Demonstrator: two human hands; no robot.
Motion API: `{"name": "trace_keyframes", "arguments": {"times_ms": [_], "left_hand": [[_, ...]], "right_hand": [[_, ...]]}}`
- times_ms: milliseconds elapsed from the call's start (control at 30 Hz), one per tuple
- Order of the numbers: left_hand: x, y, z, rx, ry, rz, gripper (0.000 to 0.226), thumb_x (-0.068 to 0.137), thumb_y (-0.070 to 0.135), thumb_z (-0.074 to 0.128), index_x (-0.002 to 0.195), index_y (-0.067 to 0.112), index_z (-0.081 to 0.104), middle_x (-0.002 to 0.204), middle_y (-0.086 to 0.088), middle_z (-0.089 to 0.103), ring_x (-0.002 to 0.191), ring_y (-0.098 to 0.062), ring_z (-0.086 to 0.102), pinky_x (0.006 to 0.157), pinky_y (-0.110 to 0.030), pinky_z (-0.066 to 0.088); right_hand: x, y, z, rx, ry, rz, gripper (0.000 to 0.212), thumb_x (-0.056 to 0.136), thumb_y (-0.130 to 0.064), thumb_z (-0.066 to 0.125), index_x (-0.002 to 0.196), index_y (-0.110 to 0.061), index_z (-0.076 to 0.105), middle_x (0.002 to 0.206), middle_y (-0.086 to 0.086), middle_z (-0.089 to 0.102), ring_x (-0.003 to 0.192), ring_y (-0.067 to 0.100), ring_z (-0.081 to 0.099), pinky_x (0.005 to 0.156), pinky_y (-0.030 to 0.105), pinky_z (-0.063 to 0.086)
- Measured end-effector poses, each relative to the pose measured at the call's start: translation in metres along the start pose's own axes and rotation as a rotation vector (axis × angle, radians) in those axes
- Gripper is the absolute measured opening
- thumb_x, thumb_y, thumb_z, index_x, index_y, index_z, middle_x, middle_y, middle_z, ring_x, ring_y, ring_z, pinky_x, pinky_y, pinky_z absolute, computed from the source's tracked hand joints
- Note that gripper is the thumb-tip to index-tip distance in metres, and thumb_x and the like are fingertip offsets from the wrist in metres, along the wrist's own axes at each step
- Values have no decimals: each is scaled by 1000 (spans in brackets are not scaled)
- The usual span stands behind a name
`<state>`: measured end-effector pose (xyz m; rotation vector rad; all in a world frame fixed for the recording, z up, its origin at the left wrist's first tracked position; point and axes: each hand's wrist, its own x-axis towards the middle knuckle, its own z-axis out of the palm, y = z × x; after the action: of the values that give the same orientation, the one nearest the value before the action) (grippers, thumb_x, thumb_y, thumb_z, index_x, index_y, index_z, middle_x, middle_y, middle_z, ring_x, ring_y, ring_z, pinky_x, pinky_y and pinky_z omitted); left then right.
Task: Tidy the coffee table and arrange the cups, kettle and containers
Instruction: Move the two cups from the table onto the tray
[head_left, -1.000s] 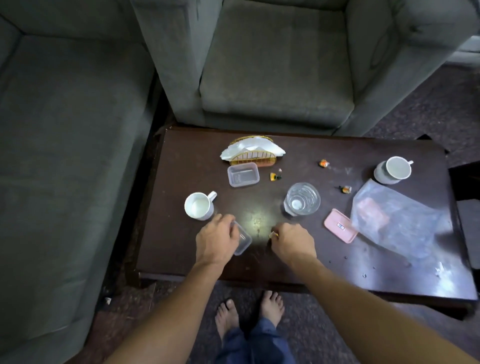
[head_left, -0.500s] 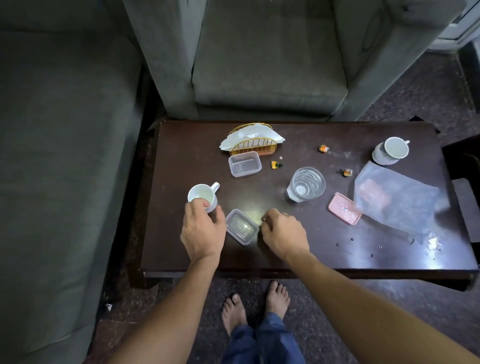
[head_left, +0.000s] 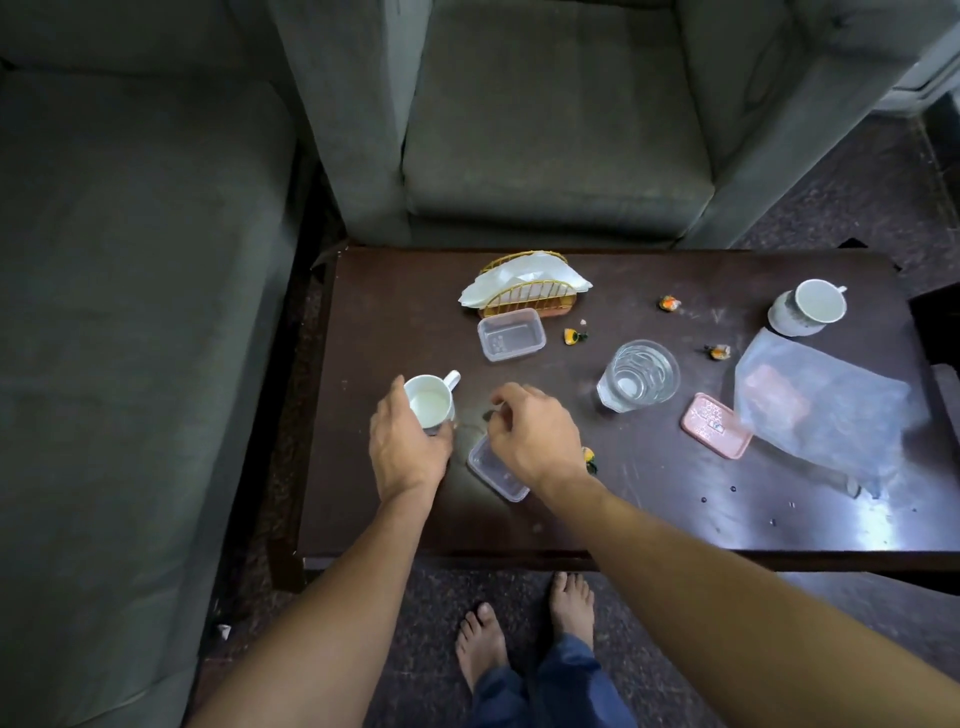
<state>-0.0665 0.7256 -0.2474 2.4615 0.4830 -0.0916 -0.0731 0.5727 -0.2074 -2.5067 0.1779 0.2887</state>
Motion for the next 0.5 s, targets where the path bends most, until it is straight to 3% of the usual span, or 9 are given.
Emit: {"name": "trace_keyframes", "arguments": {"times_ms": [100,267,500], "left_hand": [[2,4,2,-15,37,41,73,72,35,87,135,14,56,125,-10,65,118,-33,58,96,-42,46],[6,57,1,-135,121,138,64,63,40,88,118,25,59,114,1,63,110,-24,55,90,-38,48],[4,179,30,-241,135,298,69,56,45,90,112,20,58,112,1,61,106,-23,59,86,-37,49]], "right_hand": [[8,10,-20,15,55,-19,26,92,-17,57,115,-18,70,109,4,71,95,29,68,77,37,55],[28,29,-72,89,247,-20,18,91,-15,60,105,-16,72,99,2,70,86,25,66,73,37,55],[57,115,-170,132,498,336,24,93,-20,58,113,-15,71,114,8,70,107,31,65,89,41,51]]}}
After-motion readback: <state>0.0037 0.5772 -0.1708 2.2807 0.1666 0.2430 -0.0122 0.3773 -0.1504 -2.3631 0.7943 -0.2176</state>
